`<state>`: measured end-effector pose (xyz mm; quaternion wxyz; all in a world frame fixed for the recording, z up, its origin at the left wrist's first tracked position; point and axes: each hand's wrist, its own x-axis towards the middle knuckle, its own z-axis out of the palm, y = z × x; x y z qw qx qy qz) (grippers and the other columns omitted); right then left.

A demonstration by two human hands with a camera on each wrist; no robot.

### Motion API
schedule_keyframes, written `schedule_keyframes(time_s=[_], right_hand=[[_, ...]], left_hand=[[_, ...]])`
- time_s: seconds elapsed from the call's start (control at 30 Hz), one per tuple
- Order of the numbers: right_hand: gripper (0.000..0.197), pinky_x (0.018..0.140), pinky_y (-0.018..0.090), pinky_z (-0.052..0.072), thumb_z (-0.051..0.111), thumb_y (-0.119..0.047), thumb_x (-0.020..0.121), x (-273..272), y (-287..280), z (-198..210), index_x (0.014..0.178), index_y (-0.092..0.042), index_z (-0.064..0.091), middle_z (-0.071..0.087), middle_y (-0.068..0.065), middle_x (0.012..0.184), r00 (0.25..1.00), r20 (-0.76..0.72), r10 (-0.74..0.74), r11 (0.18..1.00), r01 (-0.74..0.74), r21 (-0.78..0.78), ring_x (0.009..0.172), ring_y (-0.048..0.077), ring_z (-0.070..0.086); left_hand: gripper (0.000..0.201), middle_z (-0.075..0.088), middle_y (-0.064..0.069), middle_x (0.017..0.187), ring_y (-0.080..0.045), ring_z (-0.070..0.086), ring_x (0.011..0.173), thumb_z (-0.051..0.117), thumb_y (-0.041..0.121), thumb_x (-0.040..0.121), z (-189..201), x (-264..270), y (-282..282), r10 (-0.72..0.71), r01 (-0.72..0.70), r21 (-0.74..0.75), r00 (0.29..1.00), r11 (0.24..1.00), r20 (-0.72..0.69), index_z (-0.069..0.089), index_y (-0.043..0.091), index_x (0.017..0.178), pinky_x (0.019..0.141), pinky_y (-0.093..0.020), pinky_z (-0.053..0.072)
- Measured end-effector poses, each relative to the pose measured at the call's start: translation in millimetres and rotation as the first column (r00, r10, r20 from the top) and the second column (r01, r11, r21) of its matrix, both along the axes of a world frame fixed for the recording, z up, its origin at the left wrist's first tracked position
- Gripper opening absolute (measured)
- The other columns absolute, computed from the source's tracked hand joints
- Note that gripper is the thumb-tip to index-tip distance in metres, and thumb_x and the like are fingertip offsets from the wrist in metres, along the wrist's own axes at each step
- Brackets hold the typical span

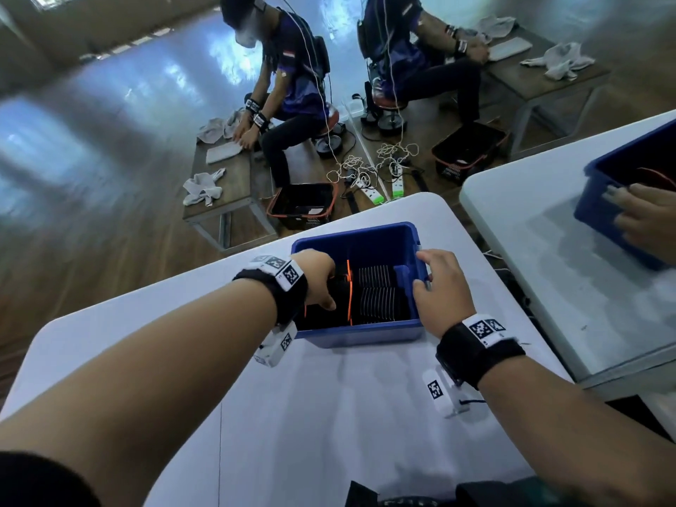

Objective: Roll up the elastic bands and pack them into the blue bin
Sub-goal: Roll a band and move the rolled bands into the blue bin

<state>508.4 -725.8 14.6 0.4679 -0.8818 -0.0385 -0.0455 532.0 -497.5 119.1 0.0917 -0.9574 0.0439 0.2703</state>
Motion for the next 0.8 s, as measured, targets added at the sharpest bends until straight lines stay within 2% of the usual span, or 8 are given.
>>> schedule_keyframes(time_s=[0.2,0.37,0.47,0.57,0.6,0.67,0.73,0.8], right_hand=[[0.049,0.104,0.043,0.047,0.056,0.0,0.085,0,0,2,0.131,-0.015,0.056,0.048,0.004,0.135,1.0,-0.012,0.015,1.0,-0.015,0.016,0.118,0.024,0.054],[0.047,0.103,0.043,0.049,0.057,-0.001,0.085,0,-1,3,0.13,-0.016,0.056,0.047,0.002,0.136,1.0,-0.006,0.024,1.0,-0.024,0.015,0.118,0.023,0.054],[0.047,0.103,0.041,0.05,0.057,-0.003,0.086,1,-2,4,0.131,-0.017,0.055,0.048,0.001,0.136,0.999,-0.012,0.044,0.999,-0.044,0.001,0.118,0.021,0.054],[0.047,0.101,0.038,0.051,0.057,-0.002,0.087,3,-2,7,0.131,-0.018,0.055,0.049,-0.001,0.134,0.997,-0.012,0.076,0.997,-0.076,0.017,0.113,0.019,0.056],[0.046,0.1,0.036,0.051,0.057,-0.002,0.087,3,-3,8,0.131,-0.018,0.055,0.05,-0.001,0.134,0.996,-0.016,0.089,0.996,-0.089,0.022,0.109,0.018,0.057],[0.045,0.094,0.028,0.05,0.058,-0.002,0.088,4,-2,10,0.13,-0.018,0.056,0.051,0.0,0.132,0.993,-0.013,0.119,0.993,-0.118,0.03,0.102,0.015,0.056],[0.045,0.088,0.023,0.045,0.059,0.0,0.087,5,-1,11,0.128,-0.017,0.057,0.053,0.001,0.129,0.988,0.004,0.153,0.987,-0.153,0.04,0.095,0.011,0.052],[0.045,0.087,0.023,0.043,0.06,0.0,0.087,5,3,13,0.129,-0.017,0.057,0.054,0.002,0.128,0.982,0.01,0.189,0.981,-0.19,0.035,0.093,0.01,0.05]], left_hand=[[0.047,0.071,0.003,0.095,-0.025,0.066,0.09,0.079,0.057,0.073,-19,2,3,-0.017,0.023,0.144,0.999,0.989,-0.046,0.069,0.025,0.106,0.088,-0.043,0.056],[0.05,0.068,0.002,0.101,-0.026,0.06,0.102,0.072,0.064,0.076,-18,-2,4,-0.04,0.047,0.184,0.998,0.982,-0.041,0.068,0.026,0.109,0.092,-0.043,0.048],[0.057,0.059,0.001,0.12,-0.027,0.05,0.116,0.059,0.071,0.083,-13,-14,11,-0.009,0.002,0.086,0.997,0.996,0.081,0.064,0.029,0.121,0.094,-0.045,0.043],[0.048,0.052,-0.003,0.134,-0.031,0.047,0.122,0.054,0.06,0.092,-13,-36,34,0.193,-0.151,-0.143,0.916,0.978,0.351,0.059,0.03,0.129,0.101,-0.047,0.044],[0.047,0.052,-0.005,0.136,-0.033,0.047,0.122,0.054,0.055,0.094,-15,-45,43,0.293,-0.218,-0.217,0.859,0.951,0.42,0.057,0.028,0.132,0.103,-0.048,0.044],[0.052,0.05,-0.013,0.139,-0.037,0.051,0.124,0.055,0.048,0.096,-25,-67,59,0.52,-0.39,-0.36,0.748,0.848,0.413,0.049,0.023,0.141,0.105,-0.048,0.043],[0.059,0.052,-0.017,0.142,-0.036,0.054,0.126,0.054,0.048,0.097,-40,-87,70,0.717,-0.527,-0.522,0.642,0.67,0.272,0.04,0.02,0.147,0.105,-0.046,0.044],[0.065,0.058,-0.017,0.138,-0.034,0.06,0.121,0.055,0.052,0.095,-51,-105,72,0.814,-0.571,-0.66,0.57,0.489,0.11,0.034,0.022,0.15,0.103,-0.046,0.048]])
